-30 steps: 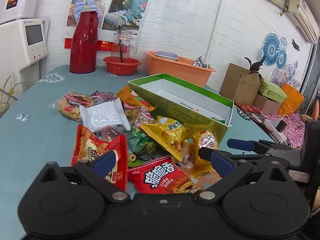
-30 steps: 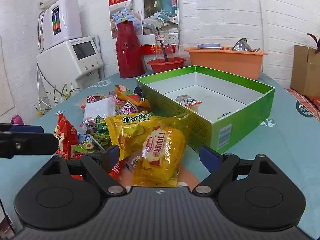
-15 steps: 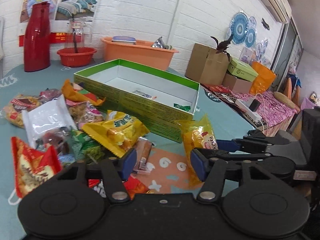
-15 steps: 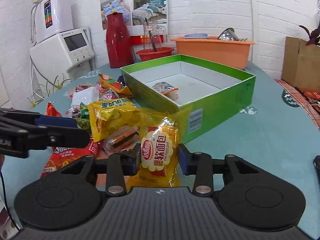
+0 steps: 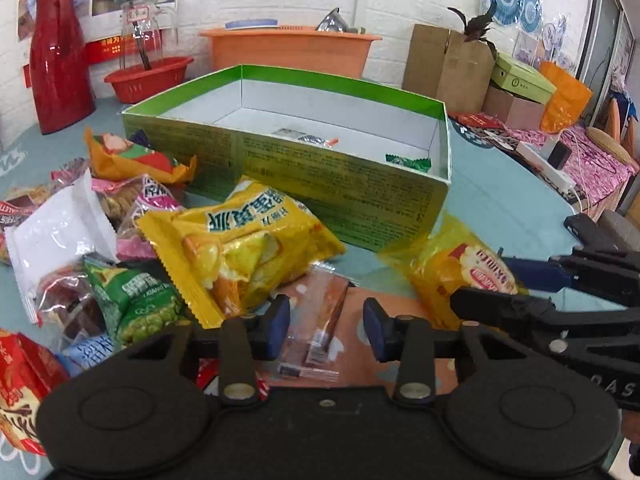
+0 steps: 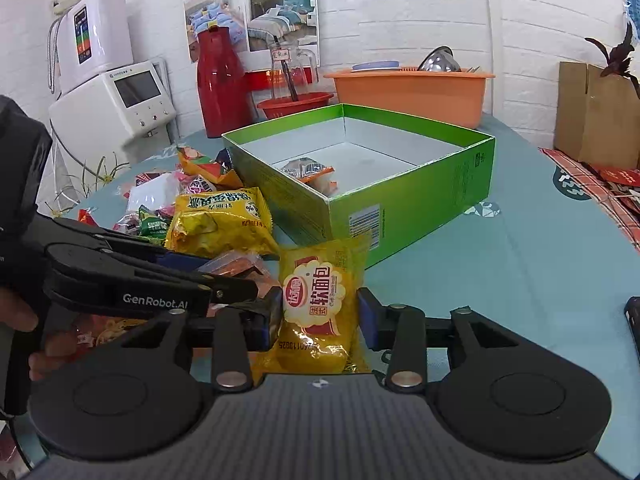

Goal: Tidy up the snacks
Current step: 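Release the stick packet into the box with the left gripper while the right drops the bread packet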

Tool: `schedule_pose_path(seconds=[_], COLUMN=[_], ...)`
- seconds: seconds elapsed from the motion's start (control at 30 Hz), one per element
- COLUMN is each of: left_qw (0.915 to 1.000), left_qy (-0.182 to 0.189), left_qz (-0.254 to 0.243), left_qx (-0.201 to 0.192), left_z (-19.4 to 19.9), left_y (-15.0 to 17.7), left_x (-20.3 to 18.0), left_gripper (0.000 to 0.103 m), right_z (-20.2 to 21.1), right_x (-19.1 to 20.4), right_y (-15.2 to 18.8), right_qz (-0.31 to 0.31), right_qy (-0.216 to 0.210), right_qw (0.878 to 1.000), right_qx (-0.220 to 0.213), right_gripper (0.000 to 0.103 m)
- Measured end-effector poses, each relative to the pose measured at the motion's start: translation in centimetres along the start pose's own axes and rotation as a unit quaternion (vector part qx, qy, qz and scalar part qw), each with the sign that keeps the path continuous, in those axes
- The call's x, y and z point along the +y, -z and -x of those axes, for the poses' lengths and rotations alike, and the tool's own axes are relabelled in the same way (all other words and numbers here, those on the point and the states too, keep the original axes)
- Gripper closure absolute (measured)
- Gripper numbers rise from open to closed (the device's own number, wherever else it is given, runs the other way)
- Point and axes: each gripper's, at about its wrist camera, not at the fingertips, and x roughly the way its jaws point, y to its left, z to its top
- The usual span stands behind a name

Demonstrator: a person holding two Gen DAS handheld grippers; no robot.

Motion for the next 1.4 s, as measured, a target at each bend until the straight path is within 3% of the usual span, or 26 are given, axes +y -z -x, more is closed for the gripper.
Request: schedule_pose_path(seconds=[0.13, 0.23, 0.37, 0.53, 0.83, 1.1, 1.13, 1.17, 1.2, 1.27, 1.4], left_qw=[0.9998, 0.9992, 0.9957, 0.9913, 0.9882, 0.9891, 0.9896, 0.9901, 0.9908, 0.9910, 0.9882], left_qy=[0.016, 0.037, 0.075, 0.086, 0.090, 0.097, 0.096, 0.090, 0.082, 0.059, 0.031], left_qz=[0.006, 0.010, 0.017, 0.015, 0.050, 0.065, 0.064, 0.062, 0.059, 0.061, 0.070], left_qx=[0.006, -0.013, -0.053, -0.099, -0.113, -0.089, -0.087, -0.088, -0.090, -0.103, -0.133], left_z=[0.2, 2.1, 5.2, 6.4, 1.7, -2.3, -2.7, -2.9, -3.1, -3.1, -1.4], left_y=[-0.1, -0.3, -2.0, -5.5, -10.6, -11.9, -11.9, -11.8, -11.8, -11.4, -11.1], left_x=[-0.1, -0.4, -0.5, -1.0, -0.2, 1.0, 1.0, 1.0, 1.0, 1.1, 1.5], left_gripper=[0.032, 0.034, 0.034, 0.033, 0.033, 0.032, 0.030, 0.021, 0.000, 0.000, 0.000], right_z=[0.0, 1.6, 4.4, 4.1, -1.3, -6.2, -6.6, -6.9, -7.0, -7.0, -5.2], right_x=[-0.3, -0.4, -0.6, -0.9, -3.9, -6.7, -6.9, -7.0, -7.0, -6.9, -6.9], right_y=[0.1, -0.3, -2.3, -5.6, -9.1, -9.9, -9.8, -9.6, -9.4, -9.1, -9.3], right_qz=[-0.001, 0.002, 0.002, 0.015, 0.029, 0.015, 0.013, 0.014, 0.018, 0.025, 0.013], right_qy=[-0.013, -0.009, -0.019, 0.006, 0.074, 0.069, 0.065, 0.058, 0.054, 0.063, 0.073], right_qw=[1.000, 1.000, 0.998, 0.993, 0.987, 0.991, 0.992, 0.992, 0.992, 0.992, 0.990], right_qx=[0.002, -0.009, -0.065, -0.115, -0.137, -0.115, -0.111, -0.109, -0.110, -0.110, -0.120], right_gripper=[0.040, 0.041, 0.041, 0.041, 0.041, 0.041, 0.039, 0.037, 0.033, 0.000, 0.000])
